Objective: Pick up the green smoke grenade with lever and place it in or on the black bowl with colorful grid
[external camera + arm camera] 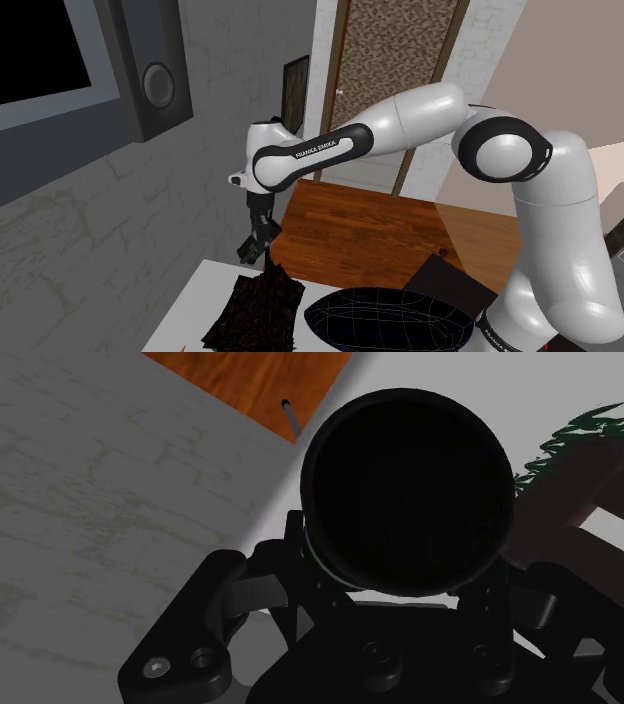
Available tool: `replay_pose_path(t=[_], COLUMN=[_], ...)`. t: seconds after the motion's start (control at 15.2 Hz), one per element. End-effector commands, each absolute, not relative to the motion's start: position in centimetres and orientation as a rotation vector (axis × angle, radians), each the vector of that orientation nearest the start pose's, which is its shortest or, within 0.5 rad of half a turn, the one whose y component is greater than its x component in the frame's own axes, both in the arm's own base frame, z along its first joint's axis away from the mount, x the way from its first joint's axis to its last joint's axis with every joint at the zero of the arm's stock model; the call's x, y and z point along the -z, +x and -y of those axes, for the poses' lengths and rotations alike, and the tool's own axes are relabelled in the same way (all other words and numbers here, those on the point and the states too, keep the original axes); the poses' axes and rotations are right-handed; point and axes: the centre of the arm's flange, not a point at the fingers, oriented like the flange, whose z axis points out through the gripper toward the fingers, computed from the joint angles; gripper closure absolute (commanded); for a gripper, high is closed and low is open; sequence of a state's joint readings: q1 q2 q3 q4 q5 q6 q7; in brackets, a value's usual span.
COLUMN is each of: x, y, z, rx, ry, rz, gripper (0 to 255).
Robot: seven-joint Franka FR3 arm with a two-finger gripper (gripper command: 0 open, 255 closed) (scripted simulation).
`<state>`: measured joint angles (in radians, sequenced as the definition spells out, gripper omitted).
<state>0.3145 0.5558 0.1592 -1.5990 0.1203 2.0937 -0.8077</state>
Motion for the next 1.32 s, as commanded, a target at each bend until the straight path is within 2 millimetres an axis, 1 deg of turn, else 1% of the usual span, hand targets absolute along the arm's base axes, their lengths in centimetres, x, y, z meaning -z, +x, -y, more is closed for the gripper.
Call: replay_pose_path(t=[0.0,0.73,0.79,1.25], x=[-31.9,-37.7,-37.9,-38.0], y=[61.2,61.2,61.2,52.5], z=[-30.6,-30.6,-30.6,-27.3], rx=[-0.035,-0.035,-0.035,-0.035], ry=[-2.435,-2.435,-2.435,-2.435], rz=[1.661,1.661,1.661,1.661], gripper=[255,255,255,255])
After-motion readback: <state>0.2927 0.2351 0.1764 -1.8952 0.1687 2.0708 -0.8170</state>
